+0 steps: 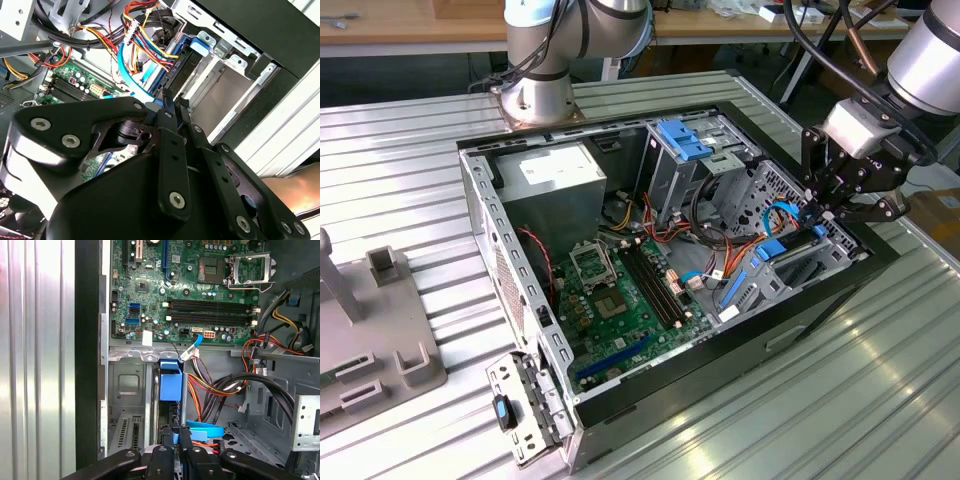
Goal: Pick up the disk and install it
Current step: 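Insert the second disk wire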
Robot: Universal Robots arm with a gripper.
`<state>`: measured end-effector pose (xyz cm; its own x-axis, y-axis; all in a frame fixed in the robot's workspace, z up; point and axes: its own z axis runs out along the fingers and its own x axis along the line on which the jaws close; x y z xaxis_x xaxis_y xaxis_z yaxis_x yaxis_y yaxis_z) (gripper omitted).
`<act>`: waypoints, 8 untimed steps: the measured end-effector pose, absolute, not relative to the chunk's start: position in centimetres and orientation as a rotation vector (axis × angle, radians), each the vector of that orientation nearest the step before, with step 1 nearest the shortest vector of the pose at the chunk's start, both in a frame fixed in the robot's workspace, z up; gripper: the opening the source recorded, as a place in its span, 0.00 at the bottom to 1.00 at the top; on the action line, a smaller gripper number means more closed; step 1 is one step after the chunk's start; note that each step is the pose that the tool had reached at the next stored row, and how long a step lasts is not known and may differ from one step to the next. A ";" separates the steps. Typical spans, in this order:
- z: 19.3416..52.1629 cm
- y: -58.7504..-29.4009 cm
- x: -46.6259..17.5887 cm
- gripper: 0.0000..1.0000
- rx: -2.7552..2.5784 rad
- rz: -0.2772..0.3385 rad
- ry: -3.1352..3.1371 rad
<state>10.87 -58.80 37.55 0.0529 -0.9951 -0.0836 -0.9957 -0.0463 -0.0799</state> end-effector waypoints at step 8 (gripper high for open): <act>36.9 -58.6 13.0 0.16 -2.245 0.147 2.147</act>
